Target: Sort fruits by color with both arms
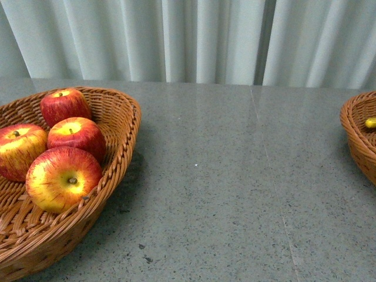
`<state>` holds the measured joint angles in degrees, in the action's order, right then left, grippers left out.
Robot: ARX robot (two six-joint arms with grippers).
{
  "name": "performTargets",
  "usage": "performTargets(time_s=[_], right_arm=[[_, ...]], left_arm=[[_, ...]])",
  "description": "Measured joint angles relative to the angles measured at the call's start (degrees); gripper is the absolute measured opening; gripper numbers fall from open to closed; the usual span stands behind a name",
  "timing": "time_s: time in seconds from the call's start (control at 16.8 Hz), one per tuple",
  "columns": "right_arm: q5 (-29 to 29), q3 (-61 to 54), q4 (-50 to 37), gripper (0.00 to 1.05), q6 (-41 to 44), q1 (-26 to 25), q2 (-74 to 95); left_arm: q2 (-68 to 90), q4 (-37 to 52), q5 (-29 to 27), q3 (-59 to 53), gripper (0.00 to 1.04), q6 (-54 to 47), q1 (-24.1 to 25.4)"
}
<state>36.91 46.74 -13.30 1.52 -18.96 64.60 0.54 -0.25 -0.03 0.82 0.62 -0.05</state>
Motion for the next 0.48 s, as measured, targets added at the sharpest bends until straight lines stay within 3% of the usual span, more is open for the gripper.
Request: performTargets(time_s=[0.12, 0.24, 0.36, 0.42, 0.48], right_arm=[[-1.0, -6.7, 0.0, 0.97, -6.2, 2.2, -10.5], [-20.3, -14.5, 7.3, 0.73, -3.5, 8.9, -24.3], [-33.5, -23.2, 13.4, 0.50, -2.6, 15.8, -38.0], [-35.5, -28.0, 17.3, 0.37, -2.2, 19.2, -46.3], [-36.5, -32.8, 17.3, 0.24, -1.9, 19.3, -53.2]], left_arm=[[0.0, 0.0, 0.0, 0.0, 0.98, 0.0, 0.0], [0.0, 0.0, 0.0, 0.0, 0.98, 0.0, 0.0], [0.0, 0.0, 0.0, 0.0, 0.98, 0.0, 0.0], [0.0, 0.0, 0.0, 0.0, 0.98, 0.0, 0.0], [0.0, 0.0, 0.0, 0.0, 0.98, 0.0, 0.0]])
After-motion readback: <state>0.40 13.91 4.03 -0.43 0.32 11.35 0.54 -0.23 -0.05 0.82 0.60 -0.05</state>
